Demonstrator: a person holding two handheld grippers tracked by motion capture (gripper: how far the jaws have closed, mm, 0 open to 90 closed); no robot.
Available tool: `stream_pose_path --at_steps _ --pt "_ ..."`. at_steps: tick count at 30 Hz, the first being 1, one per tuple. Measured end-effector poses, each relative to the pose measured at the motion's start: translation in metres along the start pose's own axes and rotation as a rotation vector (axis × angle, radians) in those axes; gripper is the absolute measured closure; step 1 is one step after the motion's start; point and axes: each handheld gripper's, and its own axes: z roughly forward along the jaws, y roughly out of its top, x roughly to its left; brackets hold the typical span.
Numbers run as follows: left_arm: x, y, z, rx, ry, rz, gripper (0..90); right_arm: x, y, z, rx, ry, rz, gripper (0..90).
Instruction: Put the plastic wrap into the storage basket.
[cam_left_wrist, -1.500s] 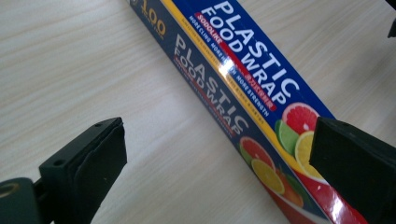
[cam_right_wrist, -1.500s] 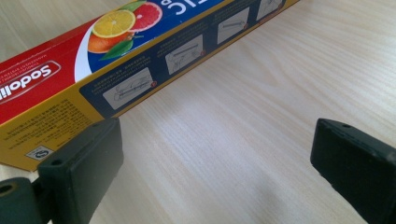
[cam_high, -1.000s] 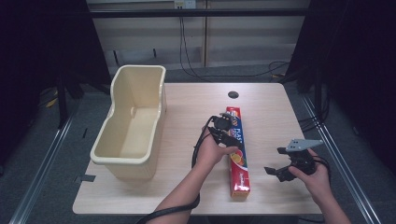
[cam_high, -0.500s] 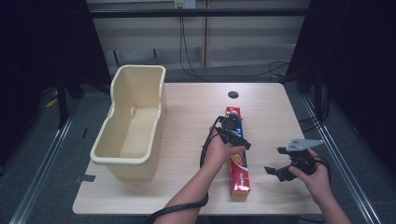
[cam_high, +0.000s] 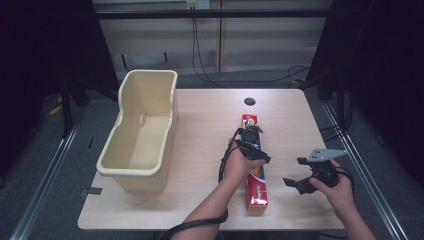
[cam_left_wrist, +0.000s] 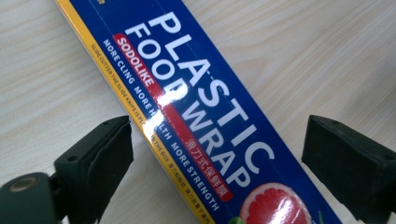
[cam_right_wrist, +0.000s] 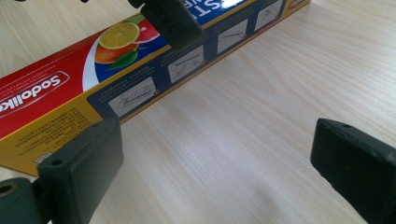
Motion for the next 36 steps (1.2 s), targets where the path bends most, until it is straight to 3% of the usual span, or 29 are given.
stream_pose_path --at_steps 1,9,18,26,28,33,35,36 --pt "0.002 -0.001 0.000 0.017 -0.002 0.010 9.5 0.000 0.000 0.000 0.000 0.000 0.001 2.4" --pt "0.006 -0.003 0.000 0.021 -0.024 -0.025 13.4 0.001 0.000 0.000 -0.003 -0.003 -0.001 2.4" --pt "0.016 -0.007 -0.014 0.067 0.012 -0.017 23.8 0.000 0.000 0.000 -0.005 -0.001 0.000 2.4" --pt "0.027 -0.011 -0.019 0.052 0.039 -0.038 29.8 0.001 0.001 0.001 -0.009 -0.002 0.002 2.4" --pt "0.028 -0.009 -0.020 0.082 0.041 -0.030 29.9 0.001 0.001 0.001 -0.007 0.002 0.002 2.4" --pt "0.028 -0.005 -0.016 0.069 0.042 -0.089 30.6 0.000 0.001 0.001 -0.008 -0.001 0.006 2.4" --pt "0.028 -0.004 -0.013 0.063 0.050 -0.103 30.3 0.000 0.001 0.001 -0.008 -0.003 0.008 2.4" --pt "0.029 -0.003 -0.012 0.075 0.061 -0.090 30.3 0.000 0.001 0.001 -0.009 -0.004 0.009 2.4"
